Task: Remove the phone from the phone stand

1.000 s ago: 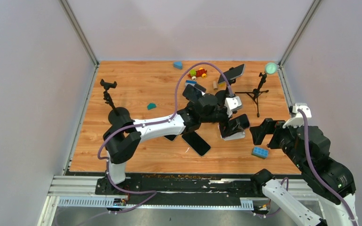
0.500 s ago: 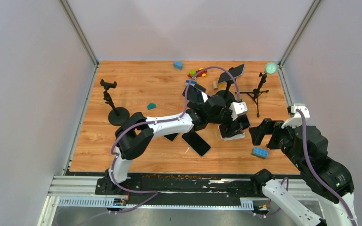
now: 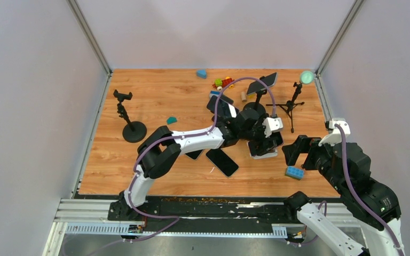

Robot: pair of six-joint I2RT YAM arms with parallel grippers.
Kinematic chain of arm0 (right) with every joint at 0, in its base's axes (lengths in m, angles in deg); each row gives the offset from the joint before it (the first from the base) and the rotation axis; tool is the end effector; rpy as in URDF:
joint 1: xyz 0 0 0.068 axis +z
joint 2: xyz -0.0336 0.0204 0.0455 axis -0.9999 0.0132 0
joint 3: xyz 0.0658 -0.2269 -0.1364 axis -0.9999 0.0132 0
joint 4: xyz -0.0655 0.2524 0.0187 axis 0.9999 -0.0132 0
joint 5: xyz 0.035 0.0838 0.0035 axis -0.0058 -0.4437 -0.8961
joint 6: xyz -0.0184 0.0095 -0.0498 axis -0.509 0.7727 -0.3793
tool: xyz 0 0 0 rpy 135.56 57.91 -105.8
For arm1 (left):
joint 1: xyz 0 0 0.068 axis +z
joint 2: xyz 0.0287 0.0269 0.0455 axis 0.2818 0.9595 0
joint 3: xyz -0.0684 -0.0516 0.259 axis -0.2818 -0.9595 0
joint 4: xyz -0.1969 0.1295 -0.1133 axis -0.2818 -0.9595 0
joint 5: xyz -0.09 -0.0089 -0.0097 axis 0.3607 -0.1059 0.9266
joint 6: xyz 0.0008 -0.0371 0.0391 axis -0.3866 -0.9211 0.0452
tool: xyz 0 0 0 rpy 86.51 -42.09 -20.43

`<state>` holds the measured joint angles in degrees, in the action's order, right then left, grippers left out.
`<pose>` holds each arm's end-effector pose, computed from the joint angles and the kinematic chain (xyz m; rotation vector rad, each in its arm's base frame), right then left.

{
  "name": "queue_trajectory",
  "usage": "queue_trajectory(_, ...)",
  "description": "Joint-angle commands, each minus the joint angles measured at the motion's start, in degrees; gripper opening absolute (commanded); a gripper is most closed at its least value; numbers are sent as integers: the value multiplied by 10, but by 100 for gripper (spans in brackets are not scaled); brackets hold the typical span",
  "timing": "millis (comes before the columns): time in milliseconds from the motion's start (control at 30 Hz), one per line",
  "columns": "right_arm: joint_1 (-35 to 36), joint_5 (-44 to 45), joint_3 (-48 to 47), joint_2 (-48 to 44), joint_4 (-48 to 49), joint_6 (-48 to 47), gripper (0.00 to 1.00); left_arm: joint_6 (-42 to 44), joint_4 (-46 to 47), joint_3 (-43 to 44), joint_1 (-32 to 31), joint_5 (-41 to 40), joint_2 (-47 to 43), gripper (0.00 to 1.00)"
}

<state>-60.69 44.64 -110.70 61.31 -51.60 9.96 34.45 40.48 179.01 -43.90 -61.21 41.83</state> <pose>0.0361 0.0104 0.3975 -0.0242 2.0657 0.2755 0.2337 -0.4360 0.2262 1.3885 1.5695 -0.9463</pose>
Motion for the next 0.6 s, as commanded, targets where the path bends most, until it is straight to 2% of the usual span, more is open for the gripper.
queue_trajectory(0, -3, -2, -3, -8, -3, 7, 95, 8, -7, 28, -1, 27, 17, 96)
queue_trajectory(433, -3, -2, 1, -7, -4, 5, 95, 1, -21, 42, 0, 34, 45, 86)
queue_trajectory(567, -3, -1, 2, -6, -3, 5, 95, 1, -25, 43, 1, 33, 47, 76)
